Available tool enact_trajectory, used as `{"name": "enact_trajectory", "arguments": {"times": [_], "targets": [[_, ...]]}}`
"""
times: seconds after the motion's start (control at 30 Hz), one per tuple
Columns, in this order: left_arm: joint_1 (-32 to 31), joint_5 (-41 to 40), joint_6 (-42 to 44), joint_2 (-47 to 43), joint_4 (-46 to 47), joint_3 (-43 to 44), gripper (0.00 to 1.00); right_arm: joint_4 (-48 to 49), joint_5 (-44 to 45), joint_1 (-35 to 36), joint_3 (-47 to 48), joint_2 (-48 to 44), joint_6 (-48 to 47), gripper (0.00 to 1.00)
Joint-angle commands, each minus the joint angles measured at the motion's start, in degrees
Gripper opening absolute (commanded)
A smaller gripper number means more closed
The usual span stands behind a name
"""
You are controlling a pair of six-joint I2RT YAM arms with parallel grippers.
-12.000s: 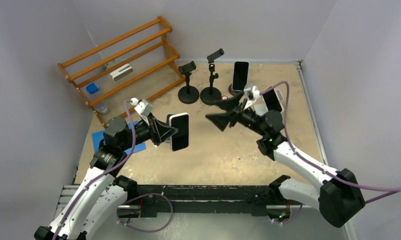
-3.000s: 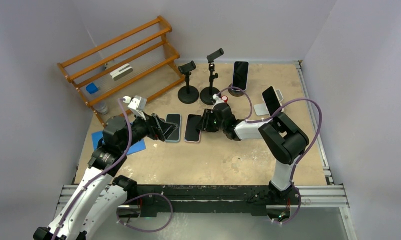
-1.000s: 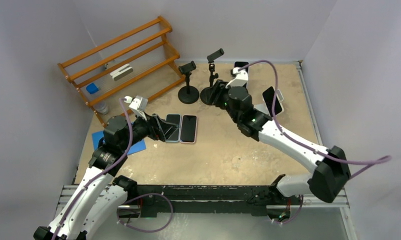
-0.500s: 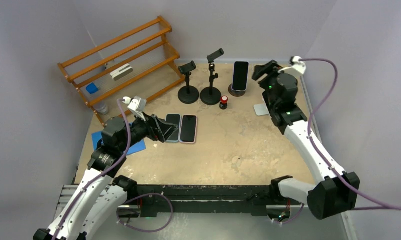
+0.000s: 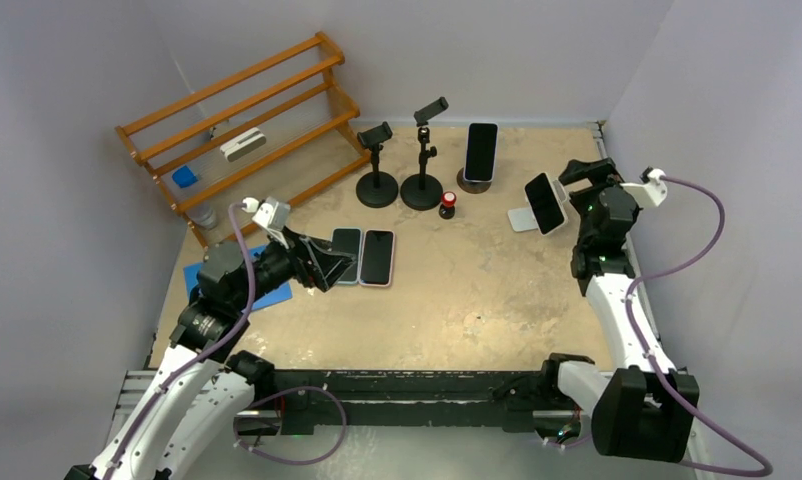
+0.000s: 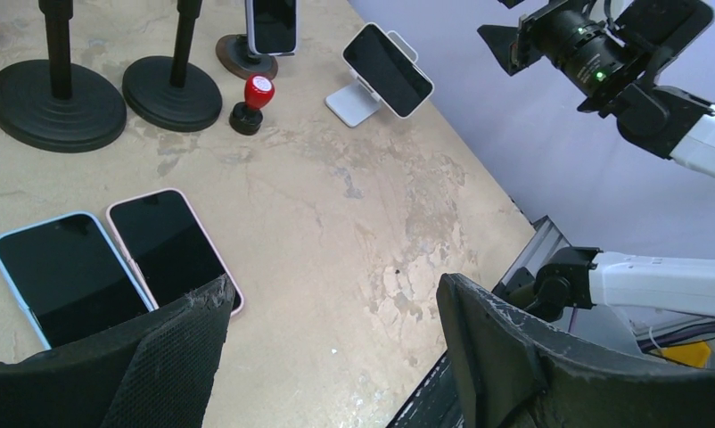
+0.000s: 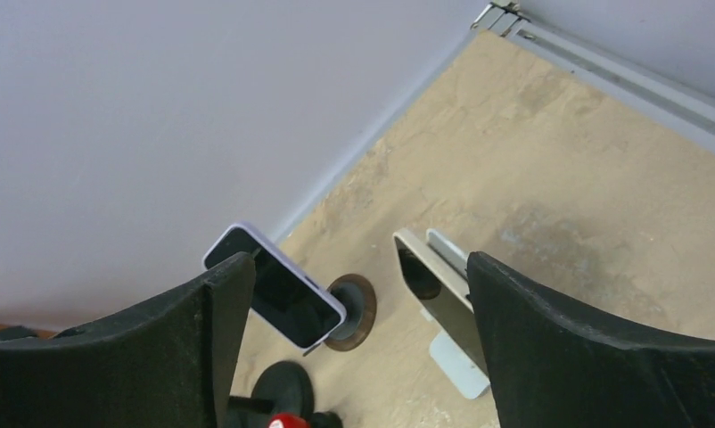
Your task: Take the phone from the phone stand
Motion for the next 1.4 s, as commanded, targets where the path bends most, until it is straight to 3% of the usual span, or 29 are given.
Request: {"name": "enact_trajectory", "arguments": {"times": [0.0, 0.33, 0.87, 1.37], "targets": [[-0.8, 0.5, 0.5, -1.0, 2.0, 2.1, 0.82, 8.6, 0.5, -2.6, -2.5, -0.4, 1.4, 0.91], [-1.2, 0.5, 0.6, -1.7, 2.1, 2.1, 0.83, 14.8, -0.7, -3.4, -5.7, 6.6, -5.7, 0.86], [-2.0, 0.5, 0.7, -1.7, 2.2, 1.9, 0.83, 16.1, -1.1, -3.4, -7.4, 16.3, -7.6, 0.9], [-2.2, 0.9, 0.6, -1.5, 2.5, 1.9, 0.83, 18.4, -4.2, -3.3, -9.9, 16.5, -8.4, 0.86]]}}
